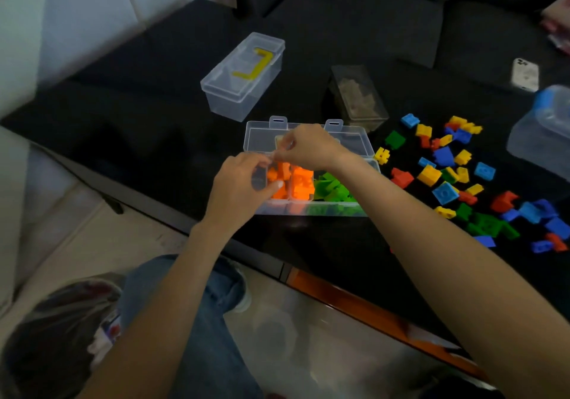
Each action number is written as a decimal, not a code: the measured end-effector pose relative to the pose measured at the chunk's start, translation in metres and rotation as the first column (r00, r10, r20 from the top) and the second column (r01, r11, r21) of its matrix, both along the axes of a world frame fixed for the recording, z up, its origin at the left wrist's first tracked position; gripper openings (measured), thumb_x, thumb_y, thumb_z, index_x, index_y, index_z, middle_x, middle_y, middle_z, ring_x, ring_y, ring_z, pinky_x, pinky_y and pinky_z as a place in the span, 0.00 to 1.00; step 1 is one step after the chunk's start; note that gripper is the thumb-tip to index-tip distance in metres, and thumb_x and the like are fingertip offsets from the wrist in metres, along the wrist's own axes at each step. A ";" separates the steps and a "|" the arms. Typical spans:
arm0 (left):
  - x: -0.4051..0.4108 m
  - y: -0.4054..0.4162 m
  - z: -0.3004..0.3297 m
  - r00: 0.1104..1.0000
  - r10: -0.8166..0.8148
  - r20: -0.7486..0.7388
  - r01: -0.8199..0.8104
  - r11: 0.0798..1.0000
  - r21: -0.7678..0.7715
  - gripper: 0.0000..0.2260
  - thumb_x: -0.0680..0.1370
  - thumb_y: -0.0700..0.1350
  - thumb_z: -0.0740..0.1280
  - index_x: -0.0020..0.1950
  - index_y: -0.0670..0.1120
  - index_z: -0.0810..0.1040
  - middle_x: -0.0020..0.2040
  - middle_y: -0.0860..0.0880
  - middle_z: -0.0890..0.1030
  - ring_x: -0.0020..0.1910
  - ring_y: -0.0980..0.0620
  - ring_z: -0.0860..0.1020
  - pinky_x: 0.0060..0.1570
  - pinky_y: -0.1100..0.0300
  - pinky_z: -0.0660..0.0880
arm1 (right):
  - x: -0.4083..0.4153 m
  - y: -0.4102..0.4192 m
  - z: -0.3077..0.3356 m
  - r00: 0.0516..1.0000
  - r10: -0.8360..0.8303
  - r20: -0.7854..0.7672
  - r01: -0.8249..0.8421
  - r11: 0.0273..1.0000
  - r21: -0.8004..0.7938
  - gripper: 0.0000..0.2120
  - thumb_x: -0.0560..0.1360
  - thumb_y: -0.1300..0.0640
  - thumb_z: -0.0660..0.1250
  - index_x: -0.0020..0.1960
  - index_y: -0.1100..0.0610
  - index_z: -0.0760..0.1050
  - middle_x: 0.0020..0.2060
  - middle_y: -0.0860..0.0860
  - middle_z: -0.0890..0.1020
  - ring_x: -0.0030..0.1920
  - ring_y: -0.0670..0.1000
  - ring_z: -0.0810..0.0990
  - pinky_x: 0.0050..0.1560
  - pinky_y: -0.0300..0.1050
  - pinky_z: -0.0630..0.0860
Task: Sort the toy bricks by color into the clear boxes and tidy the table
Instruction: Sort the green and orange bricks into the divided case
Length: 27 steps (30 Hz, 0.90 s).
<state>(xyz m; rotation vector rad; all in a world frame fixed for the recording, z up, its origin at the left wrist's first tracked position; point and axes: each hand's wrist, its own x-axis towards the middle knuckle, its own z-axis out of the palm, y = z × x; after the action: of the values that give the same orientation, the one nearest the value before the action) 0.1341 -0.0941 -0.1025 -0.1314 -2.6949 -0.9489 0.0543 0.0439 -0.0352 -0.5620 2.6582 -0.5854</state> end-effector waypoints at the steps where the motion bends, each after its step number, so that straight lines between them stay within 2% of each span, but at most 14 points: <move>1: -0.001 0.001 0.000 1.000 -0.013 0.012 0.014 1.000 -0.026 0.14 0.71 0.49 0.73 0.54 0.47 0.78 0.52 0.51 0.78 0.50 0.56 0.71 0.48 0.63 0.64 | 0.000 0.001 0.001 0.999 0.029 0.033 -0.029 1.000 0.000 0.14 0.75 0.50 0.67 0.53 0.60 0.80 0.49 0.55 0.82 0.51 0.52 0.80 0.45 0.42 0.70; 4: -0.002 0.003 -0.005 1.000 -0.017 0.001 0.017 0.991 -0.131 0.11 0.72 0.47 0.72 0.52 0.46 0.81 0.52 0.49 0.78 0.50 0.54 0.72 0.48 0.63 0.64 | 0.001 0.004 0.005 0.987 0.113 0.114 -0.111 0.994 -0.022 0.12 0.72 0.53 0.71 0.54 0.56 0.81 0.46 0.48 0.81 0.48 0.45 0.77 0.48 0.39 0.71; 6: -0.001 0.002 -0.008 0.999 -0.012 -0.031 0.006 0.984 -0.178 0.10 0.72 0.47 0.71 0.52 0.45 0.82 0.52 0.48 0.79 0.51 0.51 0.73 0.48 0.63 0.65 | 0.001 0.003 0.002 0.992 0.107 0.064 -0.104 0.994 -0.039 0.11 0.72 0.54 0.71 0.53 0.55 0.81 0.43 0.47 0.81 0.45 0.44 0.77 0.45 0.37 0.71; 9: 0.003 -0.001 -0.009 0.997 0.001 -0.075 -0.012 0.989 -0.144 0.11 0.71 0.47 0.71 0.53 0.46 0.82 0.53 0.47 0.79 0.52 0.49 0.73 0.50 0.61 0.67 | 0.002 -0.001 -0.006 0.999 0.006 -0.044 -0.011 0.994 -0.112 0.10 0.71 0.55 0.72 0.51 0.57 0.80 0.41 0.48 0.80 0.47 0.48 0.80 0.48 0.39 0.73; 13: 0.006 -0.005 -0.012 0.996 -0.020 -0.084 0.010 0.993 -0.119 0.10 0.73 0.48 0.68 0.52 0.47 0.82 0.51 0.48 0.79 0.51 0.49 0.74 0.48 0.59 0.69 | 0.006 -0.004 -0.014 0.987 0.075 -0.142 -0.068 0.996 0.050 0.11 0.75 0.52 0.68 0.53 0.58 0.80 0.48 0.51 0.83 0.49 0.49 0.80 0.50 0.42 0.74; 16: 0.009 -0.009 -0.012 0.989 -0.036 -0.141 0.020 0.993 -0.113 0.09 0.74 0.48 0.66 0.50 0.48 0.82 0.49 0.50 0.80 0.49 0.50 0.75 0.47 0.55 0.72 | 0.006 0.001 -0.007 0.975 0.127 -0.182 -0.116 0.991 0.070 0.11 0.77 0.54 0.65 0.56 0.55 0.81 0.51 0.50 0.81 0.51 0.48 0.78 0.49 0.38 0.68; 18: 0.009 -0.009 -0.010 0.985 -0.073 -0.154 0.053 0.990 -0.127 0.09 0.73 0.50 0.65 0.48 0.48 0.82 0.49 0.50 0.80 0.49 0.51 0.75 0.47 0.54 0.73 | 0.004 0.004 -0.004 0.951 0.196 -0.239 -0.172 0.978 0.117 0.11 0.76 0.54 0.66 0.57 0.51 0.80 0.55 0.50 0.79 0.57 0.50 0.75 0.55 0.40 0.67; 21: 0.007 -0.008 -0.009 0.984 -0.102 -0.143 0.081 0.986 -0.148 0.08 0.73 0.50 0.67 0.47 0.49 0.82 0.47 0.51 0.81 0.48 0.51 0.76 0.47 0.54 0.73 | 0.003 0.003 -0.008 0.937 0.235 -0.260 -0.194 0.966 0.172 0.09 0.74 0.51 0.68 0.54 0.47 0.80 0.56 0.49 0.77 0.61 0.52 0.71 0.62 0.48 0.67; 24: 0.008 -0.006 -0.010 0.984 -0.121 -0.129 0.098 0.981 -0.170 0.09 0.72 0.50 0.69 0.49 0.49 0.82 0.46 0.51 0.82 0.47 0.51 0.77 0.47 0.57 0.70 | 0.002 -0.004 -0.020 0.931 0.230 -0.283 -0.172 0.961 0.215 0.09 0.73 0.47 0.69 0.52 0.47 0.80 0.55 0.51 0.75 0.61 0.54 0.70 0.61 0.49 0.69; 27: 0.010 -0.001 -0.007 0.985 -0.116 -0.131 0.098 0.986 -0.134 0.11 0.73 0.49 0.67 0.53 0.49 0.80 0.45 0.53 0.83 0.44 0.53 0.78 0.51 0.57 0.69 | 0.002 -0.007 -0.027 0.911 0.202 -0.359 -0.099 0.953 0.286 0.13 0.73 0.42 0.67 0.55 0.46 0.79 0.58 0.53 0.73 0.61 0.55 0.68 0.57 0.47 0.67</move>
<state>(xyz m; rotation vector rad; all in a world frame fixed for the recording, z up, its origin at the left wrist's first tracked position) 0.1440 -0.0953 -0.1095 -0.3587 -2.6403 -0.7663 0.0566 0.0369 -0.0624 -0.8699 2.9501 -0.0729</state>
